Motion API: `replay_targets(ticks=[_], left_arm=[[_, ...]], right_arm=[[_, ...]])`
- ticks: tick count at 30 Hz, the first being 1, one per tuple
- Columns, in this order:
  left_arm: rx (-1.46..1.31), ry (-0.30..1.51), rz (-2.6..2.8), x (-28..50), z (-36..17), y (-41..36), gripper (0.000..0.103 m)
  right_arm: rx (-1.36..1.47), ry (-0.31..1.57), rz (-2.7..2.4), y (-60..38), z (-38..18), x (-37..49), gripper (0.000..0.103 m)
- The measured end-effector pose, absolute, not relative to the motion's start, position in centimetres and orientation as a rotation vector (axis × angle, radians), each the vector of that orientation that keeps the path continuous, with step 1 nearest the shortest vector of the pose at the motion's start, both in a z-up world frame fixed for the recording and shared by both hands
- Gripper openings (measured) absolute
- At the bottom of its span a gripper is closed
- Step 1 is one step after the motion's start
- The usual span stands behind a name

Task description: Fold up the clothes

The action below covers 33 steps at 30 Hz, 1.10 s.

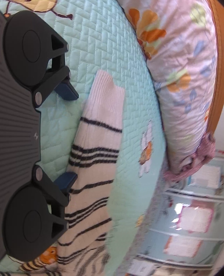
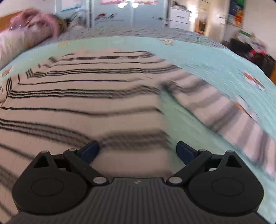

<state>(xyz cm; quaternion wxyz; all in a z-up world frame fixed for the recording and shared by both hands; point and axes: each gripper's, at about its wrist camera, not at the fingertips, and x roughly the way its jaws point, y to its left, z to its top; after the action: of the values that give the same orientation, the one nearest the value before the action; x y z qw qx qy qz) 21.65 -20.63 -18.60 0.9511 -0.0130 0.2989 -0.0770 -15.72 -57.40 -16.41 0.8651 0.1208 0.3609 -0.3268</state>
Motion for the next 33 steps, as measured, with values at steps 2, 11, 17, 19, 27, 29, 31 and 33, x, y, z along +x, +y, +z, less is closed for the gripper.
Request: replay_targets(ticks=[2,11,17,19,27,29,31,33], left_arm=[[0.050,0.676,-0.188,20.9,-17.7,-21.1,0.093],[-0.114,0.846,-0.564,4.5,-15.0,-17.4,0.092],[-0.148,1.023,-0.855,-0.2,-15.5,-15.7,0.092],[-0.213,1.118,-0.914,0.0,-16.1,-15.6,0.092],[-0.542,1.381,-0.998,0.8,-19.1,-15.8,0.093],[-0.604,1.405,-0.996,0.6,-19.7,-15.7,0.092],[-0.607,1.416,-0.981,0.3,-20.0,-15.8,0.088],[-0.611,1.426,-0.966,0.0,-20.2,-15.9,0.055]], right_arm=[[0.312,0.765,-0.726,-57.9,-15.8,-18.6,0.097],[0.501,0.755,-0.655,-51.7,-14.9,-28.5,0.096],[0.734,0.695,-0.511,-51.7,-14.8,-34.5,0.097],[0.854,0.660,-0.444,-52.7,-15.2,-36.1,0.097],[1.219,0.537,-0.313,-54.0,-17.6,-37.9,0.093],[1.254,0.544,-0.288,-53.6,-18.1,-37.5,0.070],[1.294,0.551,-0.289,-53.4,-18.8,-37.4,0.049],[1.318,0.561,-0.308,-53.3,-19.2,-37.6,0.024]])
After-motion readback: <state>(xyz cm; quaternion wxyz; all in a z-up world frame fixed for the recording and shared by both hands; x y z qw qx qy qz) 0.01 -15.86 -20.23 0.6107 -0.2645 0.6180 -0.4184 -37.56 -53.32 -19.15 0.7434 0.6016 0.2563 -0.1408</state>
